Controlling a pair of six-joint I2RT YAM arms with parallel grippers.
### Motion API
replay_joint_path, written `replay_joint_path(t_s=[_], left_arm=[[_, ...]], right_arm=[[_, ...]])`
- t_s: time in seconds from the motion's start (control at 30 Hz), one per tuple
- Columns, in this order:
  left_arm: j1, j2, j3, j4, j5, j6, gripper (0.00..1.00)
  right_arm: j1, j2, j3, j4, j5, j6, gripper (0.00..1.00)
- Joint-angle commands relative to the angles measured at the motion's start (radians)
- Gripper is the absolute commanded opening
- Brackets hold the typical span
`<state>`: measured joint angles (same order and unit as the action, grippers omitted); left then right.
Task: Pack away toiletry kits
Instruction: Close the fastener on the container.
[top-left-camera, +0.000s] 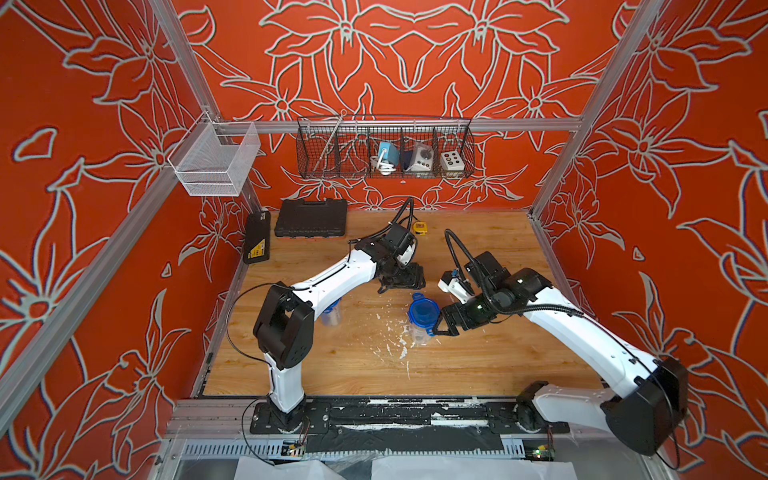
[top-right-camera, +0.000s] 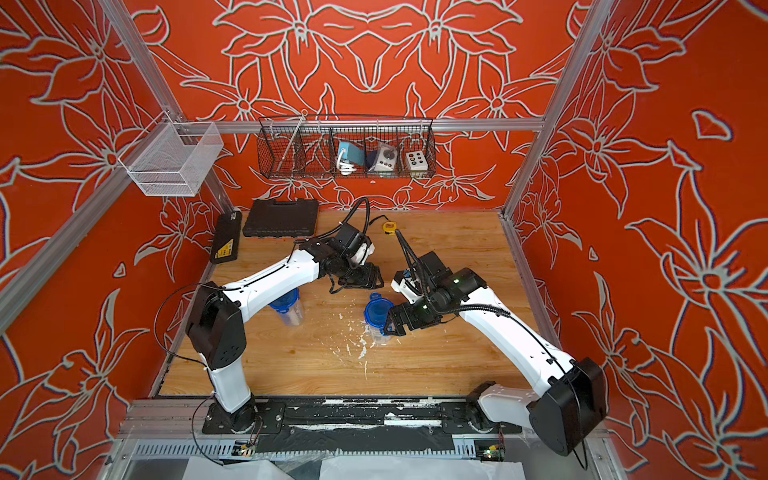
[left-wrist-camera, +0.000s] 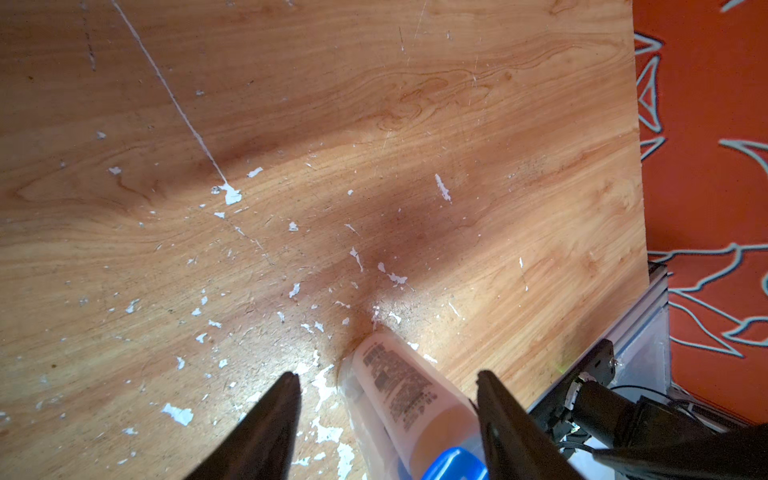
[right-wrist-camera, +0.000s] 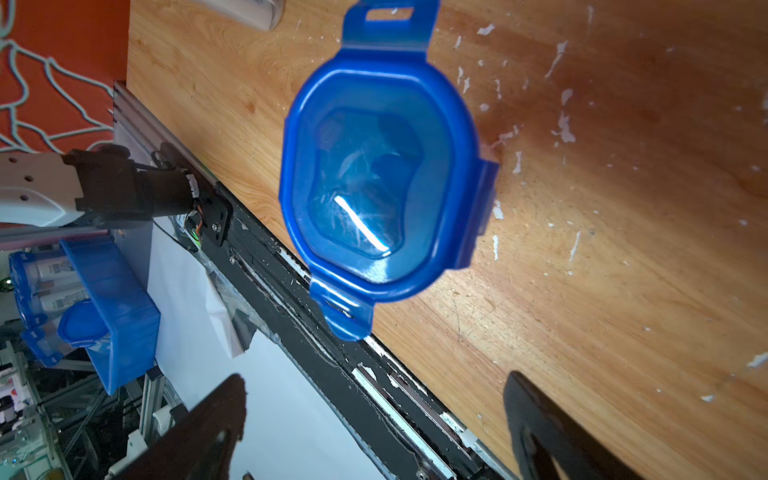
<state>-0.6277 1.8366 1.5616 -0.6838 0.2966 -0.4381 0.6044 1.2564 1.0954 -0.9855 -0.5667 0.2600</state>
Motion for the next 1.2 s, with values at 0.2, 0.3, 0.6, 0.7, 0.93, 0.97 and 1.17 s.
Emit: replay_joint_path(t_s=[0.2,0.3,0.6,0.7,0.93,0.97,1.17], left_arm=[[-0.003,0.004,0.006,-0.029,-0.019,0.011,0.66],[-0.001,0.003,-0.001,-0.032,-0.001,0.018,0.66],[0.000,-0.008,-0.021,-0.066,-0.007,0.035,0.64],[0.000,-0.028,-0.055,-0.069,-0.008,0.035,0.63],[0.000,-0.083,-0.136,-0.056,0.001,0.026,0.63],[0.000,-0.094,-0.146,-0.056,0.000,0.024,0.63],[-0.001,-0.143,-0.195,-0.061,0.004,0.018,0.62]], right_arm=[[0.098,0.062,-0.005,0.057,0.148,0.030,0.98],[0.110,0.086,-0.008,0.038,0.210,0.008,0.98],[0.107,0.092,-0.029,0.039,0.285,0.016,0.98],[0.102,0.093,-0.036,0.048,0.277,0.028,0.98],[0.070,0.072,-0.038,0.025,0.283,0.038,0.98],[0.064,0.067,-0.040,0.021,0.284,0.040,0.98],[0.023,0.049,-0.054,0.008,0.286,0.051,0.97]])
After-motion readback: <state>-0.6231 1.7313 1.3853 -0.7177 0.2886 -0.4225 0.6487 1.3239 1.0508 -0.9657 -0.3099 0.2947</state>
